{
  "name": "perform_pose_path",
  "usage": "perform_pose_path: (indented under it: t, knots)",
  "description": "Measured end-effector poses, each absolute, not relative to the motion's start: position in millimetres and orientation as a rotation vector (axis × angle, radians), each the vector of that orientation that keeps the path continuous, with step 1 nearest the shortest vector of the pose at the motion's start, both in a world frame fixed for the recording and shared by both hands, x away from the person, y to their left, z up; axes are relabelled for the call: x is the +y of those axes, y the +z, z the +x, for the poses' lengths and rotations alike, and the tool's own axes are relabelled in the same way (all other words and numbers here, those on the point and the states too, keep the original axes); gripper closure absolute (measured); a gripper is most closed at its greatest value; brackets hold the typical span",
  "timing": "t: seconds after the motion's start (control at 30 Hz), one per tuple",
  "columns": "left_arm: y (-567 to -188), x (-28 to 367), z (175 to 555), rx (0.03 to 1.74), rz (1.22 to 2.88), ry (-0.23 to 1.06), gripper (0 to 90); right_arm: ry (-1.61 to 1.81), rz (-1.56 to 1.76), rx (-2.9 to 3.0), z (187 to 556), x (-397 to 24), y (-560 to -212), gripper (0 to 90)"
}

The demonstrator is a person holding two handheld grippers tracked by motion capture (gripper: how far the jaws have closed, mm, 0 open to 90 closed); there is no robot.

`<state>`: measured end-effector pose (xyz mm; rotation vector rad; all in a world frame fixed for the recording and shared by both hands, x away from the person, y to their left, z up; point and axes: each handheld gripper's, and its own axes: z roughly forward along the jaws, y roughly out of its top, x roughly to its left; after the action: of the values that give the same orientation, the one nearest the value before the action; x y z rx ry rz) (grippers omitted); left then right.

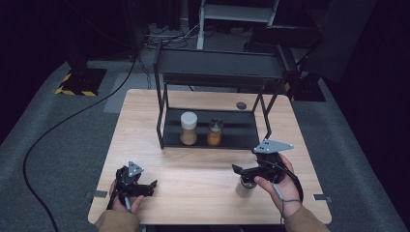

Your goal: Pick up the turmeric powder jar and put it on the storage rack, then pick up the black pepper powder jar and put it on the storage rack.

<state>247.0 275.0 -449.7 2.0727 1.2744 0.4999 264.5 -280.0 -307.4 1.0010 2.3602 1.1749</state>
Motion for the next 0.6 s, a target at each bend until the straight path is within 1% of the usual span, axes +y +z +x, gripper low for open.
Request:
perform_pose_path:
  t: [0.27,0.6]
  knots:
    - [-449.6,274.9,247.0,1.275,2.072,0.500,1.6,1.154,0.996,2.353,252.4,-286.4,-322.1,6.2]
    - [-449.6,274.8,247.0,1.276,2.072,0.500,1.6,1.121,1.031,2.351,243.6,-294.3,-348.9,6.2]
